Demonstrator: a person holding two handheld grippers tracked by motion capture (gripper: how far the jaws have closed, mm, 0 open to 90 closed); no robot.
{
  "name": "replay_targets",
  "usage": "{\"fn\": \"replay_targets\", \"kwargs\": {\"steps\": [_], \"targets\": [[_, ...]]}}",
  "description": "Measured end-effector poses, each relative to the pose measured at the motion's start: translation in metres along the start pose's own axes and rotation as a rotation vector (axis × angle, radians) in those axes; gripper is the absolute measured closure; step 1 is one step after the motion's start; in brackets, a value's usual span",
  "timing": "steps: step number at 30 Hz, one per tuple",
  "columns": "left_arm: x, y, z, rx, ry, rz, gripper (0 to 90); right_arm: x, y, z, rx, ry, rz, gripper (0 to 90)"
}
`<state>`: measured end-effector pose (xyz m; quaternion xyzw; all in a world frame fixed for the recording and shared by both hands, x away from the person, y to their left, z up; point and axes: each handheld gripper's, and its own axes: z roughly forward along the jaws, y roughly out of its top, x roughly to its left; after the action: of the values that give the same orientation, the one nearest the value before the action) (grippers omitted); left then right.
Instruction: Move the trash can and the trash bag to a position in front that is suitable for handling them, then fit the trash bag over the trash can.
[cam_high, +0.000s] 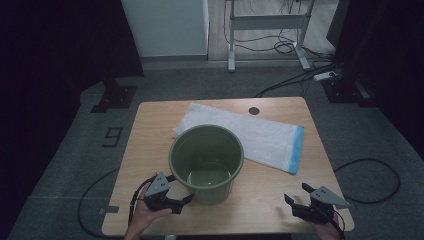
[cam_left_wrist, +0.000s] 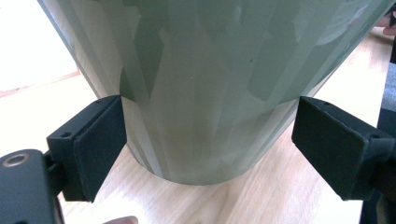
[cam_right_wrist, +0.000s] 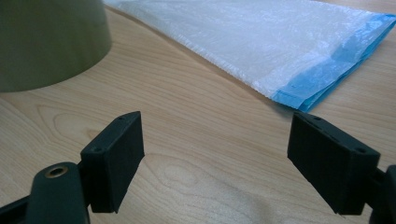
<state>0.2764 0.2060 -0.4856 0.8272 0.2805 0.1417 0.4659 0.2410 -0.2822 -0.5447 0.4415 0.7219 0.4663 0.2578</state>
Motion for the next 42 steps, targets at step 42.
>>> {"fn": "replay_targets", "kwargs": {"steps": [42], "targets": [[0.020,-0.049,-0.033,0.070,0.238,-0.150,12.8,0.009,0.015,0.023,0.030,-0.056,-0.003,14.2]]}}
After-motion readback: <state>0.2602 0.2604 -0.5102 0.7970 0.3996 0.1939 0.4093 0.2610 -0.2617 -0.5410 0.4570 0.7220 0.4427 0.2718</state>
